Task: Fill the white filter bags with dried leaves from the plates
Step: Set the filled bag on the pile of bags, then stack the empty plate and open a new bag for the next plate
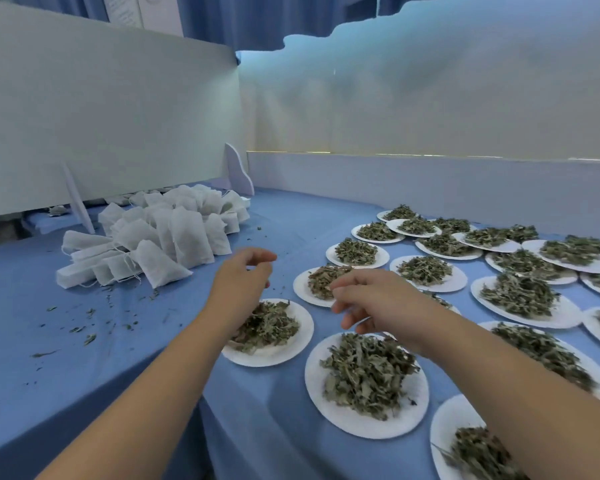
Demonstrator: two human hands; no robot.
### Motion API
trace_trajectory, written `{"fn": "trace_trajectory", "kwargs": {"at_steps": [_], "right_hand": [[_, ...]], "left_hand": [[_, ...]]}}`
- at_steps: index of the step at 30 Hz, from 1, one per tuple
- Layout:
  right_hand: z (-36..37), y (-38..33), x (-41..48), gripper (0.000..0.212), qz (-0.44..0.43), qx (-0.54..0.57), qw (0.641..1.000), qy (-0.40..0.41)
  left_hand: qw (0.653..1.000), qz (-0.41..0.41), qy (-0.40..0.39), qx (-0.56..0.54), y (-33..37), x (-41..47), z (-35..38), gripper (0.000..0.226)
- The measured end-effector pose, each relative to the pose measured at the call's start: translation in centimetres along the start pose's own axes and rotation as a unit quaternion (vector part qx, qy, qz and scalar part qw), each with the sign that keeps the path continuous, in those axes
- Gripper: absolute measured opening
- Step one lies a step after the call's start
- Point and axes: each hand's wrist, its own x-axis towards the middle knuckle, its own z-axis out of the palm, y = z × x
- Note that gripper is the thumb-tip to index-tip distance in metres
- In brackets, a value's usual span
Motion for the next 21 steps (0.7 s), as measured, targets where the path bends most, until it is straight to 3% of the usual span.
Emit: {"fn": "trace_trajectory", "kwargs": {"at_steps": [8, 14, 18, 21], "right_hand": [[-7.7, 2.5, -10.8, 0.011, -0.031, 0.069, 0.996, 0.056], [-13.7, 4.8, -20.2, 0.011, 0.002, 0.051, 0.989, 0.135], [-17.2, 7.1, -26.5, 0.01, 0.048, -0.053, 0.977, 0.203], [-19.3, 9.3, -30.3, 0.01, 0.078, -0.215, 0.934, 0.276]], "left_hand": [[0.972, 0.077, -0.2, -0.095, 7.3, -10.7, 10.5, 0.027], [0.936, 0.079, -0.317, -0.13, 10.8, -17.9, 16.9, 0.028], [0.918, 0.108, -0.371, -0.087, 12.4, -22.5, 19.8, 0.024], [0.91, 0.162, -0.378, -0.053, 13.4, -25.8, 21.0, 0.018]]}}
